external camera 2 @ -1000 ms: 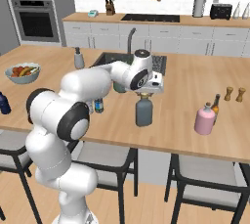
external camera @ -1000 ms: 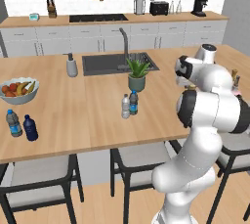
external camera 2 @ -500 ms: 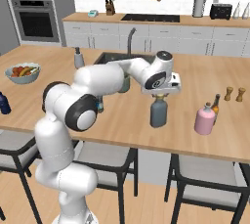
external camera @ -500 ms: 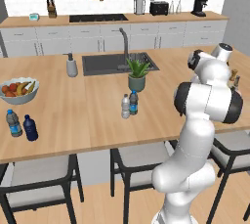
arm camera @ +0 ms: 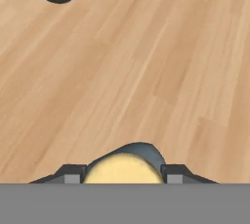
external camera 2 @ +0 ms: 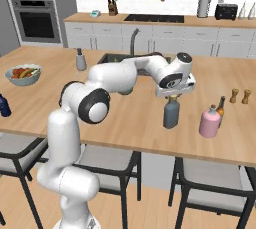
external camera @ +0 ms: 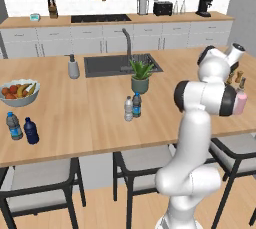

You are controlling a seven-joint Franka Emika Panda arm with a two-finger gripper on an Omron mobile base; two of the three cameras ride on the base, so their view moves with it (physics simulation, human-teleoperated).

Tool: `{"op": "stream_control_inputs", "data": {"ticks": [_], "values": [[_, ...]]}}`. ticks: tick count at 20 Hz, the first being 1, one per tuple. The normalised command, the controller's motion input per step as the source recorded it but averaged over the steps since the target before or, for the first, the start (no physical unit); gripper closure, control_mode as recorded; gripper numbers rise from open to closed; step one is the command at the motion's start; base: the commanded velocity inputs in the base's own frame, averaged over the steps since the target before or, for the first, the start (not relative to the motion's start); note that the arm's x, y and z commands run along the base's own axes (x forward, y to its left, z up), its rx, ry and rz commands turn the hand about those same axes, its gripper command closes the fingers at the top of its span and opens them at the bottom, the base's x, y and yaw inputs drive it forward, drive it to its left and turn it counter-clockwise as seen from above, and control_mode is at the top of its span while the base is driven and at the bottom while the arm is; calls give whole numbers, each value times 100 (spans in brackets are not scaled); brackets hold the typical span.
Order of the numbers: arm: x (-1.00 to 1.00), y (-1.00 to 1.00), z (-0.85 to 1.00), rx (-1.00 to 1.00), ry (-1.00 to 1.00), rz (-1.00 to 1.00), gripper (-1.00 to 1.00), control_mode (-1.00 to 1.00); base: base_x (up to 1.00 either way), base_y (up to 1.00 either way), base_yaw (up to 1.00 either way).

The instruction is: Move the plastic bottles in the middle to the plastics group, and the glass bottles in the middle to the glass group.

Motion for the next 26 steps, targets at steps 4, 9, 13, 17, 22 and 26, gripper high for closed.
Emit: {"op": "stream_control_inputs", "data": {"ticks": [4, 9, 13, 17, 22, 26], "values": [[30, -37, 0, 0, 0, 16, 100, -100, 0, 0, 0], [10, -40, -7, 0, -1, 17, 100, -100, 0, 0, 0], [0, -44, -3, 0, -1, 17, 100, -100, 0, 0, 0], [0, -27, -3, 0, -1, 17, 100, -100, 0, 0, 0], [0, 10, -34, -5, -8, 22, 100, -100, 0, 0, 0], [0, 10, -28, -8, -15, 23, 100, -100, 0, 0, 0]]}}
